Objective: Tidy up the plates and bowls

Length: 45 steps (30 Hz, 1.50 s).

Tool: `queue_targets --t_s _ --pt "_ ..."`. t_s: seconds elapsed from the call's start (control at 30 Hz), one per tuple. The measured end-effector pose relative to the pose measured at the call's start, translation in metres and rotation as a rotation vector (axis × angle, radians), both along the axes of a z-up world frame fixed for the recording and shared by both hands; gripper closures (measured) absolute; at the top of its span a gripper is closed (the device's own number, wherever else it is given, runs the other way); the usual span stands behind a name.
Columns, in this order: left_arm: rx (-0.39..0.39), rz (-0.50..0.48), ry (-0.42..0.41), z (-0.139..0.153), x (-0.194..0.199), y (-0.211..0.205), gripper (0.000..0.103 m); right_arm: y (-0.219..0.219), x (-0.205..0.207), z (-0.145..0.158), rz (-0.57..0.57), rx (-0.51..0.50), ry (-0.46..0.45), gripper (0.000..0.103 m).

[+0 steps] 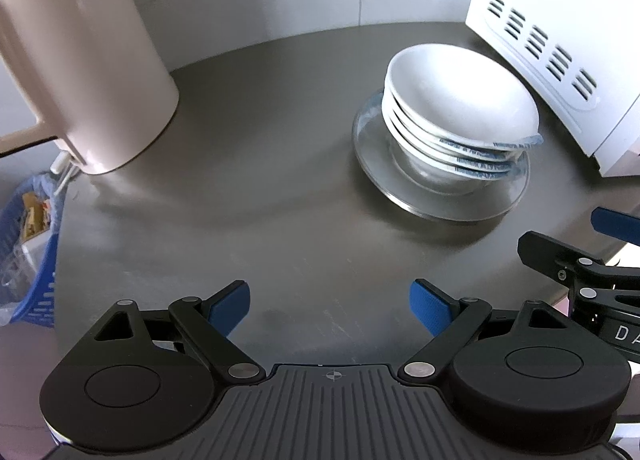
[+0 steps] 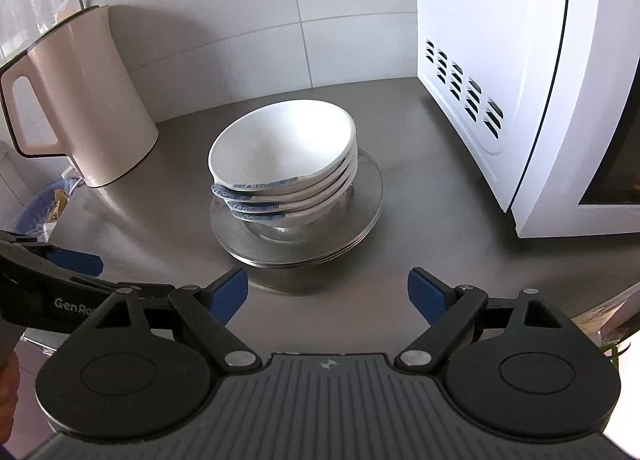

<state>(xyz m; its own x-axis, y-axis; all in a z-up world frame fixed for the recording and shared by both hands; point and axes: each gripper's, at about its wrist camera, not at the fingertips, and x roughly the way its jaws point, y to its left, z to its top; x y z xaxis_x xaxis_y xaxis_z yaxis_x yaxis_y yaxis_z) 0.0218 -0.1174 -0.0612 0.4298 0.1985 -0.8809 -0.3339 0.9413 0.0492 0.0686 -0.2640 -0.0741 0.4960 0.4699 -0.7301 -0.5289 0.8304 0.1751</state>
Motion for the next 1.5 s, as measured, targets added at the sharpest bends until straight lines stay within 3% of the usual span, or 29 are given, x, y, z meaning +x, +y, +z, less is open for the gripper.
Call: queue_targets --t_s 1.5 --pt "0.015 -0.012 0.074 -0.015 0.002 -0.007 0.000 0.001 -0.003 -0.011 -0.003 0.040 0.032 0.012"
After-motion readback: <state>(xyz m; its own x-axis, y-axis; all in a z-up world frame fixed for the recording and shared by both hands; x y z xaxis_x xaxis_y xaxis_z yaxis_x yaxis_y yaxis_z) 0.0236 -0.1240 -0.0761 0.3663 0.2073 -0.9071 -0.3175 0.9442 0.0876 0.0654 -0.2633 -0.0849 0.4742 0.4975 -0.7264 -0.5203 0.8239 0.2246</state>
